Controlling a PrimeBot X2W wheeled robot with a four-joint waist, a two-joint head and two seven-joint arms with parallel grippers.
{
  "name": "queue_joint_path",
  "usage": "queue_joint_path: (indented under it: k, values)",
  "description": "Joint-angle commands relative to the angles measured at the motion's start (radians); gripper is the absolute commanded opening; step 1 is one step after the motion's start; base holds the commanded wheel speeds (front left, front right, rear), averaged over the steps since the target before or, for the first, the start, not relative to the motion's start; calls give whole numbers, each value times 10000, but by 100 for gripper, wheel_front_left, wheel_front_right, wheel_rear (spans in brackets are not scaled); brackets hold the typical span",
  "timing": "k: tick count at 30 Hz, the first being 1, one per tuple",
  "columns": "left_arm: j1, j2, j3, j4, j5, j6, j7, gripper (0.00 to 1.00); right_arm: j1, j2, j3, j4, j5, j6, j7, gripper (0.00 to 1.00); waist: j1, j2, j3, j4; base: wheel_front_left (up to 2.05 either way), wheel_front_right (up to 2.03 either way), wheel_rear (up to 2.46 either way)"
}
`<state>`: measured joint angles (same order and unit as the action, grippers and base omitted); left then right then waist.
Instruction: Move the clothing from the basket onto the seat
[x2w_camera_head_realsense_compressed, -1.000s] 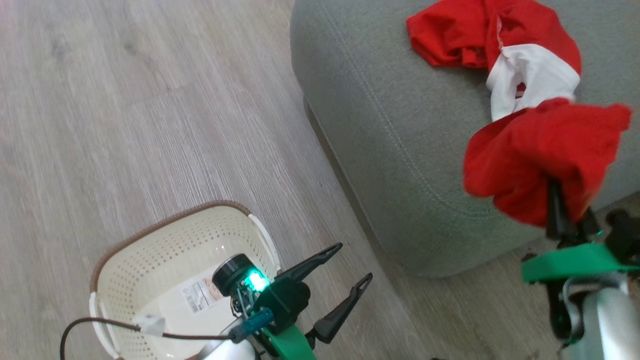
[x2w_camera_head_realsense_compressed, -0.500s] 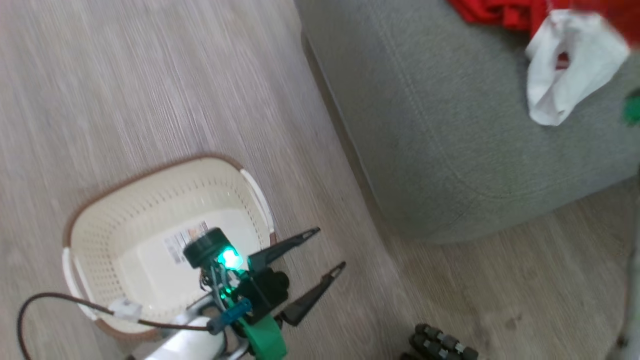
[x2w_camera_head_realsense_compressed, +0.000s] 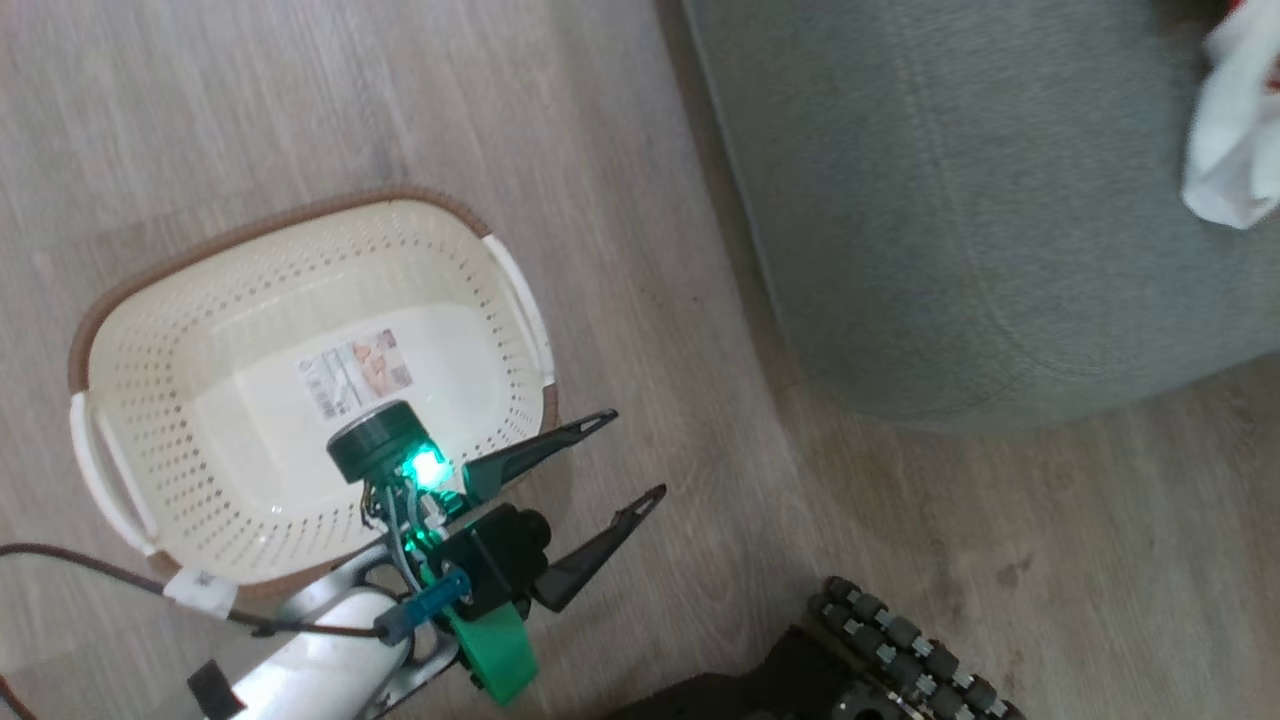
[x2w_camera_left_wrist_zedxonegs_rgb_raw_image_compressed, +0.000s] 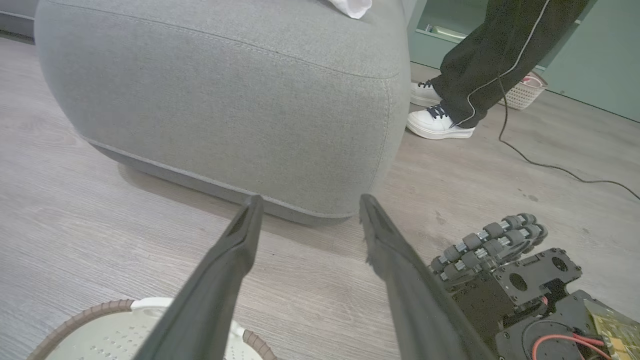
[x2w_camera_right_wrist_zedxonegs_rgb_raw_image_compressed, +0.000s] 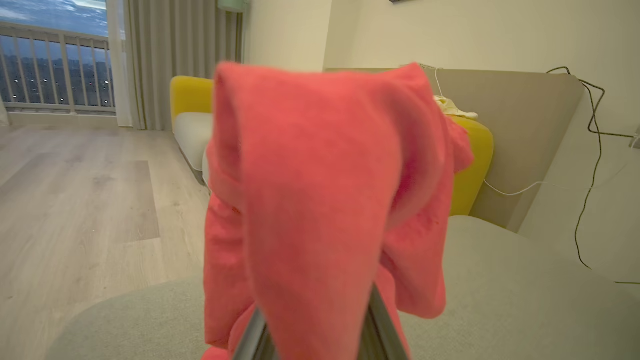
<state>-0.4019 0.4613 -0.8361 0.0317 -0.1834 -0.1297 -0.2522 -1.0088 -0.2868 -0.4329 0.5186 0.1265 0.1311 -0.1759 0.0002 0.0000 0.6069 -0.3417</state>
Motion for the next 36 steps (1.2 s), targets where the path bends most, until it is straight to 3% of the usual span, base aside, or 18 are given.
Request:
queue_joint_path:
  k: [1, 12, 28, 29, 30, 31, 36]
  values:
    - [-224, 206, 175, -383, 11, -10, -95, 100, -288, -243, -310, 89, -196, -4, 24, 0, -2, 0, 301, 257, 0, 0, 0]
    - [-599, 265, 141, -533, -38, -10, -95, 100, -1278, -157, -1864, 2395, -2281, -4, 259, 0, -2, 0, 1109, 859, 0, 0, 0]
    - [-672, 217, 235, -501, -57, -10, -95, 100, -1591, 208, -3285, 3957, -4042, -4, 247, 0, -2, 0, 1291, 1205, 0, 0, 0]
    - [-655, 190, 251, -475, -60, -10, -95, 100, -1606, 232, -3354, 3999, -4069, -4, 132, 33, -2, 0, 1225, 1180, 0, 0, 0]
    - [-638, 160, 256, -452, -52, -10, -95, 100, -1606, 245, -3386, 4057, -4121, -4, 45, 87, -2, 0, 1150, 1158, 0, 0, 0]
    - [-622, 126, 239, -432, -46, -10, -95, 100, -1588, 239, -3383, 4127, -4198, -4, -15, 100, -2, 0, 1066, 1142, 0, 0, 0]
    - [-548, -75, 141, -306, -67, -10, -95, 100, -1438, 173, -3208, 4453, -4526, -4, -197, 100, -2, 0, 510, 1052, 0, 0, 0]
